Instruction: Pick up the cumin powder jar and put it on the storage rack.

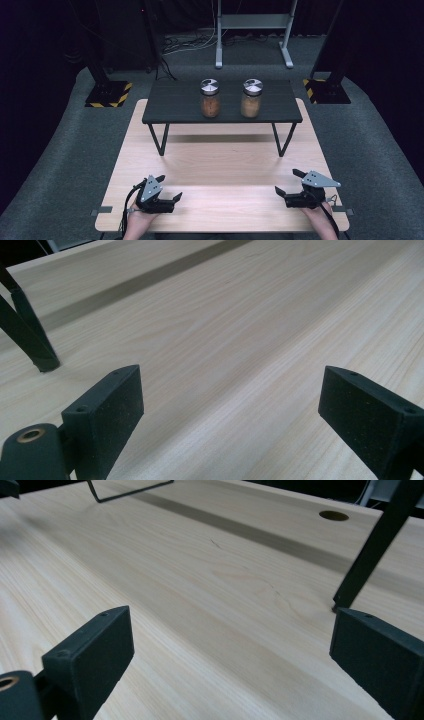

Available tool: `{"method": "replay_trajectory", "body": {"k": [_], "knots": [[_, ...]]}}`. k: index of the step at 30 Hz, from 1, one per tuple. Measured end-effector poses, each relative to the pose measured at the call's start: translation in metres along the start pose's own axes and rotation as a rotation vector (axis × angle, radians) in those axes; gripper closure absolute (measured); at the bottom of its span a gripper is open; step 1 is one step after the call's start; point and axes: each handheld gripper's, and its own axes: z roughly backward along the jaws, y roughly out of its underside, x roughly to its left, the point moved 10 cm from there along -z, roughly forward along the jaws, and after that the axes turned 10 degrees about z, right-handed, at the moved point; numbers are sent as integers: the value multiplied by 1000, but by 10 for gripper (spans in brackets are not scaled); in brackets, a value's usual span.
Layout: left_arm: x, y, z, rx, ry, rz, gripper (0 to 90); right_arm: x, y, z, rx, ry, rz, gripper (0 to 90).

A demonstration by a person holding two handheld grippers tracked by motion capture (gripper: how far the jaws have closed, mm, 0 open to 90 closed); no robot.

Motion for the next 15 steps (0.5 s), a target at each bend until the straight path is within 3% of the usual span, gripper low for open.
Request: {"method": "replay_trajectory", "body": {"k": [4,15], "knots": [[0,-1,-1,6,3,-3,102,2,6,-1,42,13,19,35],[0,-1,-1,5,5,-3,102,-4,11,3,57,47,6,58]]}}
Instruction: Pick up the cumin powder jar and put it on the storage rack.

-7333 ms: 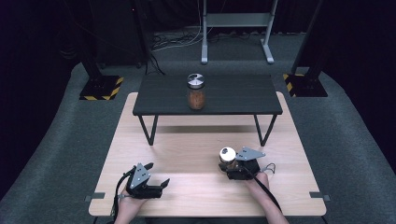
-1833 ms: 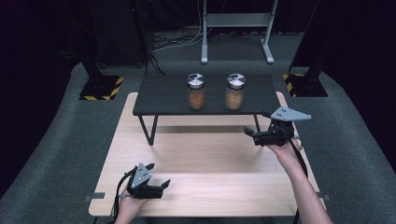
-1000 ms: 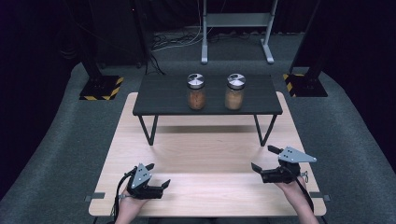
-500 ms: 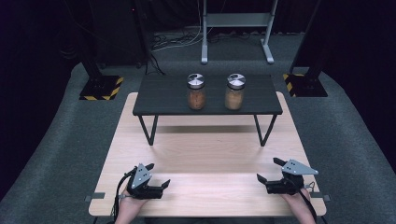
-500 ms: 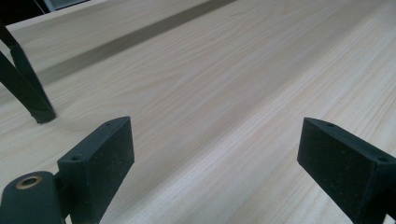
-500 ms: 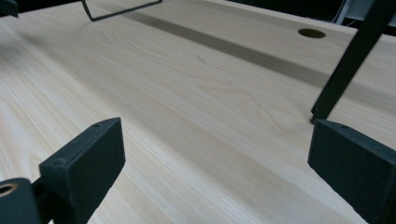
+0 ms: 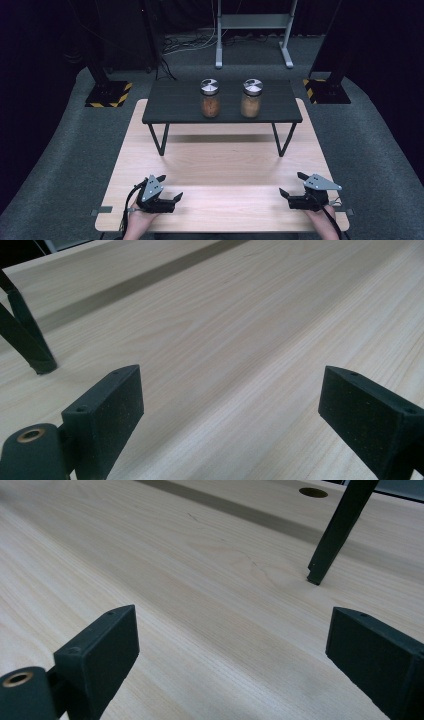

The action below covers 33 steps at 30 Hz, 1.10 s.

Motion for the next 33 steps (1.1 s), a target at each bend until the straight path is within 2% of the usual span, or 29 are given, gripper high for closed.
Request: {"method": "replay_trajectory", "body": {"k": [33], "knots": [[0,0,0,2,0,-6,102,-1,2,-2,23,-11,-4,58]]}}
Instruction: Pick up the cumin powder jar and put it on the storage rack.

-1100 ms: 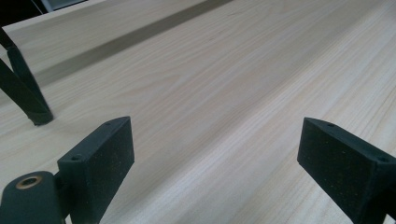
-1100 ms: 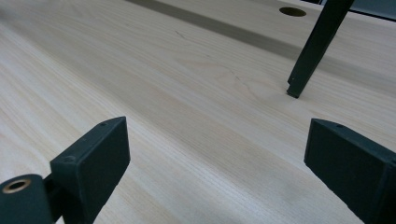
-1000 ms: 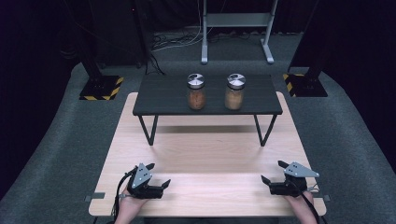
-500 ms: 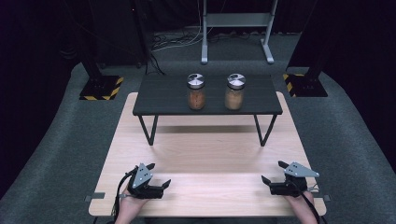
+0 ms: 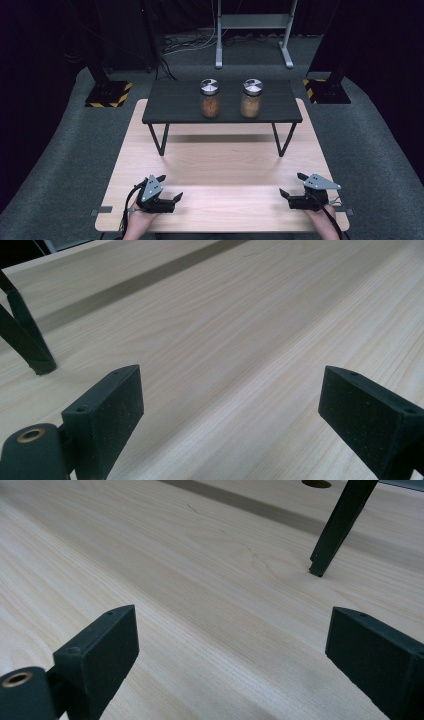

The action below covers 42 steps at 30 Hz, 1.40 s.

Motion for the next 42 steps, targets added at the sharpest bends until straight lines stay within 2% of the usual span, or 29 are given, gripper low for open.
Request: {"method": "replay_trajectory", "body": {"k": [42], "knots": [[0,0,-1,7,3,0,101,-1,1,-2,17,-7,0,58]]}}
